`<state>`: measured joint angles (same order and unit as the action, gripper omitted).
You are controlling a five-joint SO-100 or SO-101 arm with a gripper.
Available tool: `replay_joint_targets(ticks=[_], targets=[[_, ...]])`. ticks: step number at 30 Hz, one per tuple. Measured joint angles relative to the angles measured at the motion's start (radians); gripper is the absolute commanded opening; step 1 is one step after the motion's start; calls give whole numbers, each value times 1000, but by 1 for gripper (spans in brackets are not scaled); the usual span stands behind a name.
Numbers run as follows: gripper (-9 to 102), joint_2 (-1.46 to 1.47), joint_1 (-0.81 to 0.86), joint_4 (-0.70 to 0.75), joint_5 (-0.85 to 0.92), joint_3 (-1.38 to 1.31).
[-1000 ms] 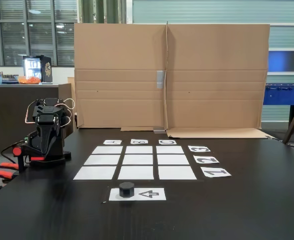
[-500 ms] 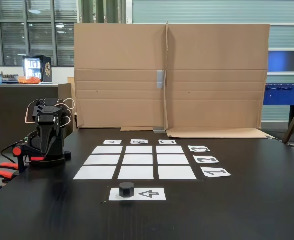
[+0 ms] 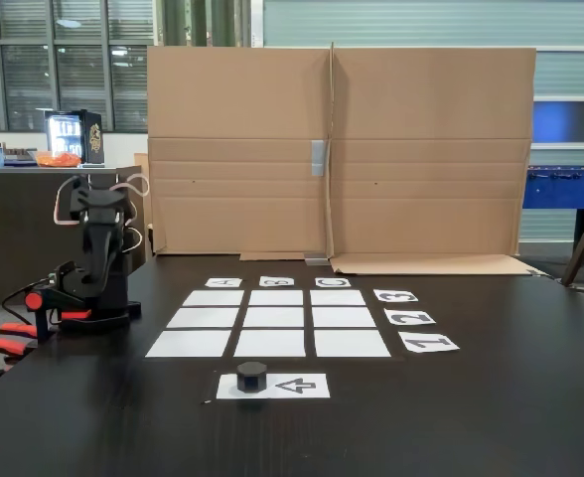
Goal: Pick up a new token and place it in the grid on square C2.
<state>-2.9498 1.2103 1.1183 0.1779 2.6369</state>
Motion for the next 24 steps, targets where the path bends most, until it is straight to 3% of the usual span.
replay_joint_targets(ticks=[7, 24], targets=[[39, 253, -37, 23, 2, -209], [42, 923, -189, 284, -44, -922]])
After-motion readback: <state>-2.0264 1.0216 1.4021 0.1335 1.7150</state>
